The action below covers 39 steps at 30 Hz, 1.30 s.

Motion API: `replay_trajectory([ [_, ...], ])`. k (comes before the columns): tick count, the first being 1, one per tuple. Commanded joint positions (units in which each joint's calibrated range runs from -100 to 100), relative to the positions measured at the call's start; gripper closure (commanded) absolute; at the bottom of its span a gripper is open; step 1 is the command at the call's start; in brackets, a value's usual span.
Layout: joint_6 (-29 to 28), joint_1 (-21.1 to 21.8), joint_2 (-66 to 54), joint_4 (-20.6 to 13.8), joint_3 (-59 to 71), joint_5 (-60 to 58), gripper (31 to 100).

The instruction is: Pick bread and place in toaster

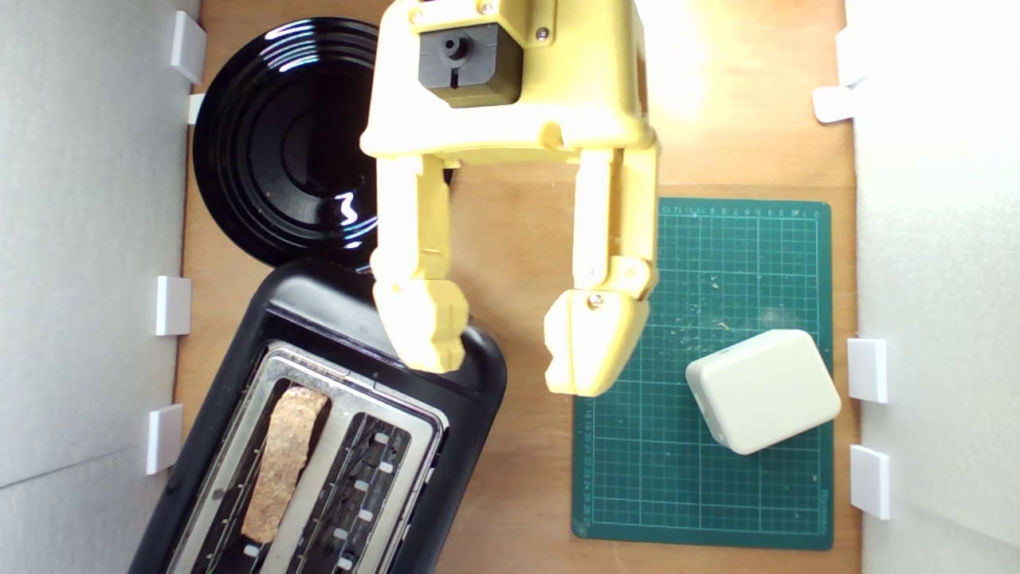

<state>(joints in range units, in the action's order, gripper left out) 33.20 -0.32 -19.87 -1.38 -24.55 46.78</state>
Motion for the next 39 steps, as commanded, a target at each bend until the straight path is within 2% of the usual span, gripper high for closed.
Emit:
replay_trajectory([
  [1,-13.08,6.44,-3.76,-6.42,0.81,-0.28,51.2],
  [4,-17.79,8.30,-6.34,-7.05,5.98,-0.36,51.3],
  [9,-17.79,11.28,-13.08,-7.05,21.24,-0.53,51.9],
  [14,-17.42,13.05,-19.98,-7.24,36.49,-0.53,63.9],
  [18,-14.60,14.66,-25.31,-7.24,48.20,-0.45,70.7],
  [25,-11.30,14.66,-36.12,-7.24,68.26,-0.45,76.8],
  [33,-10.46,14.91,-46.77,-7.15,83.33,-0.36,89.3],
  [39,-7.85,14.91,-52.68,-6.69,94.59,-0.36,91.7],
])
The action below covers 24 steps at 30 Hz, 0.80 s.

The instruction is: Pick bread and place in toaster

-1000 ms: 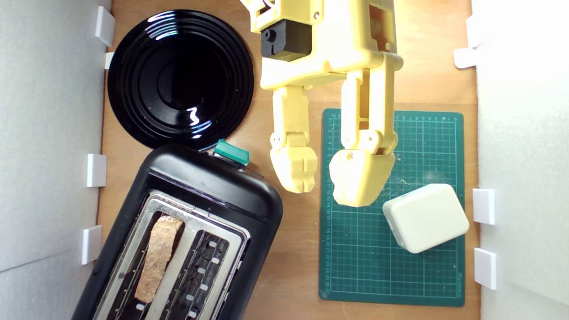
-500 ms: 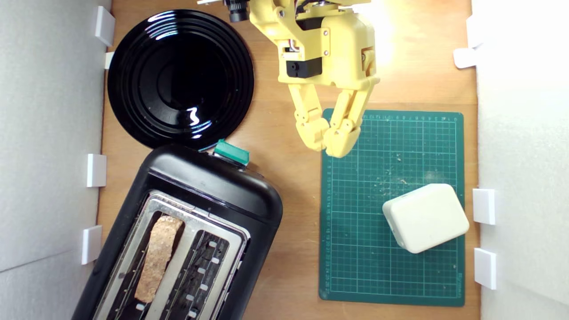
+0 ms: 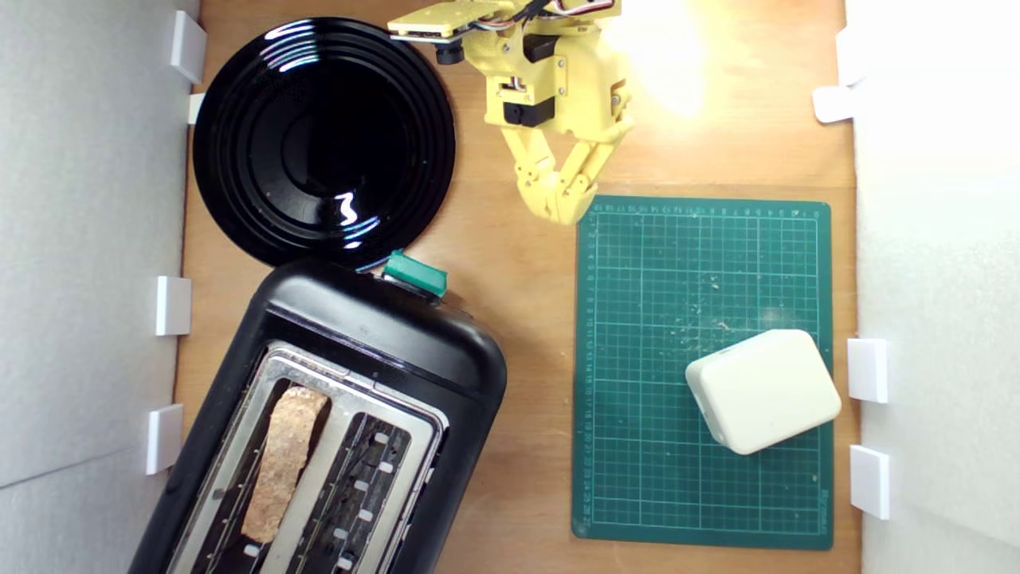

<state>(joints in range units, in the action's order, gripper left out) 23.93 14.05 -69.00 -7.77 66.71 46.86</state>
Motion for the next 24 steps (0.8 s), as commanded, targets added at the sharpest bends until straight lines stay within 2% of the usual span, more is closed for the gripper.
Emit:
replay_trajectory([
  [1,1.68,0.53,-4.37,-0.20,4.60,-0.45,91.7],
  [13,2.20,0.53,-14.19,-0.84,20.40,-0.36,91.7],
  [18,4.87,-0.19,-21.01,-0.75,28.66,-0.28,91.7],
  [24,6.07,-2.77,-23.26,0.07,30.56,-0.02,91.7],
])
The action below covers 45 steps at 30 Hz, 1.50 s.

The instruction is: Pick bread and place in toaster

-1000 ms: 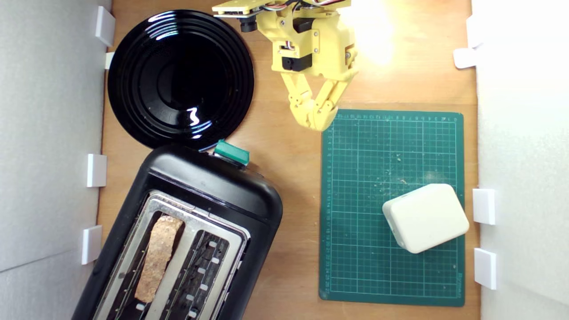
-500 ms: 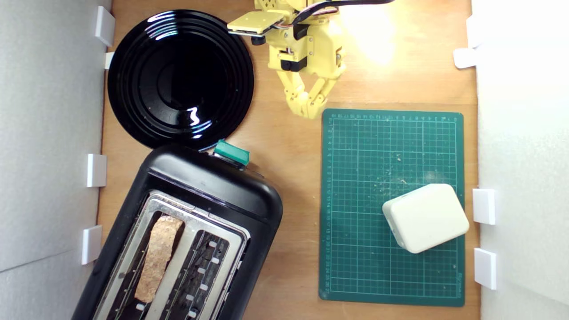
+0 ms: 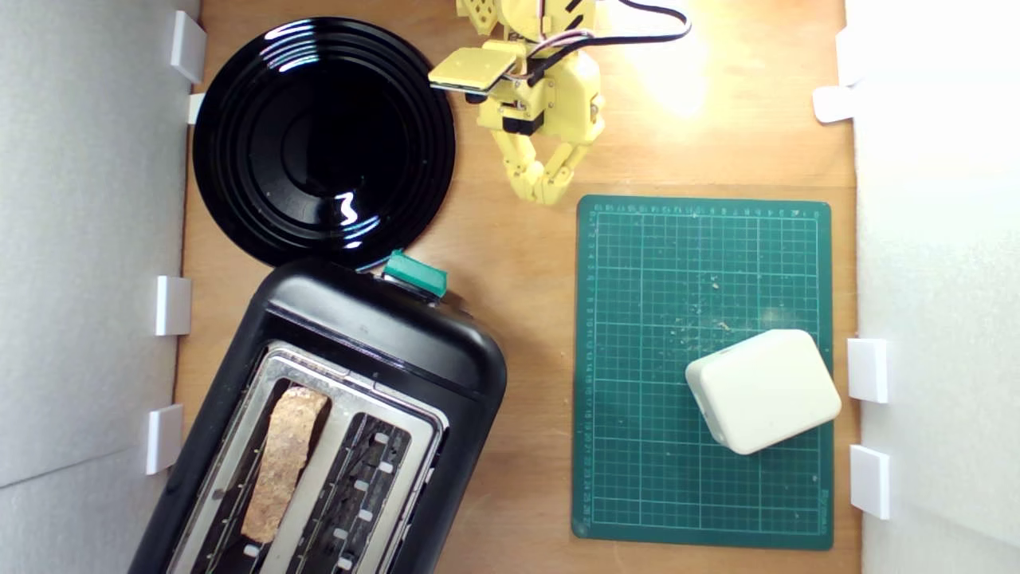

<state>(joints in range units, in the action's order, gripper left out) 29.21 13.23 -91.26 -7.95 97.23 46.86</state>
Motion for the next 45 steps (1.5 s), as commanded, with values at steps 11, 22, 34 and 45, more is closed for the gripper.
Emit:
replay_trajectory([
  [11,3.25,-4.60,-5.16,0.34,0.87,12.27,91.7],
  [22,4.87,-6.22,-7.07,0.34,0.96,12.09,91.7],
  [34,4.87,-6.05,-7.07,2.42,0.96,12.35,91.5],
  [45,4.87,-5.81,-6.99,2.33,0.69,12.35,91.5],
])
